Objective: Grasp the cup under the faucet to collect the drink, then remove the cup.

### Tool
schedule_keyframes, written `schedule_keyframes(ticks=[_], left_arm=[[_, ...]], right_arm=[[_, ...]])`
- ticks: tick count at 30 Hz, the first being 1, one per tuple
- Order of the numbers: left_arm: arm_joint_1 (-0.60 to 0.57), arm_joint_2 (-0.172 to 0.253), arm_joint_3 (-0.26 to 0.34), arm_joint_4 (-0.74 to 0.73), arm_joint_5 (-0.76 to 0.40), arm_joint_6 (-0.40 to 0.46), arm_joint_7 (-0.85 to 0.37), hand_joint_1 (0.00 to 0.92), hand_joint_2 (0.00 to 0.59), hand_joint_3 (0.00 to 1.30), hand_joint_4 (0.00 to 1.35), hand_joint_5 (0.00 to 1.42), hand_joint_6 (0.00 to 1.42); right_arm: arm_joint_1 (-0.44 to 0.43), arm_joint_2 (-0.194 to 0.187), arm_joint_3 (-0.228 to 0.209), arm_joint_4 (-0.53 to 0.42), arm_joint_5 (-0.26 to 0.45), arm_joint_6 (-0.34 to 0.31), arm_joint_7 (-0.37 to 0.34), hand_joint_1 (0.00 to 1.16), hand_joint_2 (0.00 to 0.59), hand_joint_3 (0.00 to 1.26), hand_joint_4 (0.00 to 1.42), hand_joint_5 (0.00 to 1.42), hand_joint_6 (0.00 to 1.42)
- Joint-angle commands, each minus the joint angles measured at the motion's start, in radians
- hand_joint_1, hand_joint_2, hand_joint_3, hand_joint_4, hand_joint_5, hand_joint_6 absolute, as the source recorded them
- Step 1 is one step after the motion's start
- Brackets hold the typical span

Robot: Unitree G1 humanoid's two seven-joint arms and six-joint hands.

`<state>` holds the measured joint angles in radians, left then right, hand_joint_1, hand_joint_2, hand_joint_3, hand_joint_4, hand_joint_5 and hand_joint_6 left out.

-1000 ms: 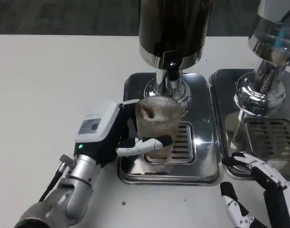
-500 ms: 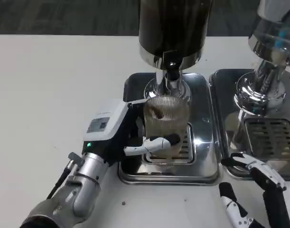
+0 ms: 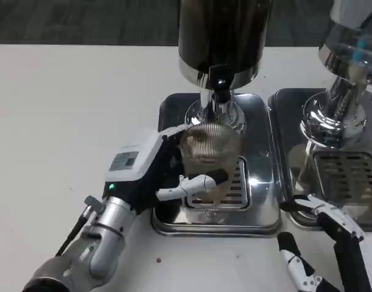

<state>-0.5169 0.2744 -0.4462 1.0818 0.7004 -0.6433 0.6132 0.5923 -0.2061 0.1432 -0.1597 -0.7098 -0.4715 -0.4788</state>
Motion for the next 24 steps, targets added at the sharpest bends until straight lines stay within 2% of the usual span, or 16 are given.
schedule_keyframes(ticks=[1, 7, 12, 18, 24], left_arm=[[0.022, 0.024, -0.006, -0.041, 0.0, -0.005, -0.015, 0.044, 0.067, 0.35, 0.33, 0.5, 0.48], [0.044, 0.038, -0.004, -0.082, -0.008, -0.012, -0.033, 0.043, 0.058, 0.33, 0.28, 0.42, 0.38], [0.061, 0.047, -0.008, -0.125, -0.001, -0.012, -0.046, 0.025, 0.052, 0.27, 0.19, 0.29, 0.22], [0.075, 0.049, -0.003, -0.162, -0.008, -0.015, -0.062, 0.008, 0.041, 0.21, 0.06, 0.18, 0.13], [0.084, 0.056, 0.009, -0.189, -0.025, -0.004, -0.092, 0.0, 0.041, 0.17, 0.0, 0.14, 0.09]], right_arm=[[-0.007, 0.003, 0.001, 0.009, 0.013, 0.002, 0.006, 0.4, 0.41, 0.43, 0.29, 0.29, 0.38], [-0.019, 0.003, 0.002, 0.026, 0.016, 0.0, 0.002, 0.4, 0.412, 0.44, 0.29, 0.29, 0.38], [-0.004, 0.004, 0.005, 0.028, 0.009, -0.01, -0.013, 0.4, 0.413, 0.44, 0.29, 0.29, 0.39], [0.0, 0.005, 0.008, 0.03, 0.006, -0.012, -0.022, 0.4, 0.414, 0.44, 0.29, 0.3, 0.39], [-0.011, 0.005, 0.01, 0.034, 0.012, -0.008, -0.015, 0.4, 0.417, 0.44, 0.29, 0.3, 0.39]])
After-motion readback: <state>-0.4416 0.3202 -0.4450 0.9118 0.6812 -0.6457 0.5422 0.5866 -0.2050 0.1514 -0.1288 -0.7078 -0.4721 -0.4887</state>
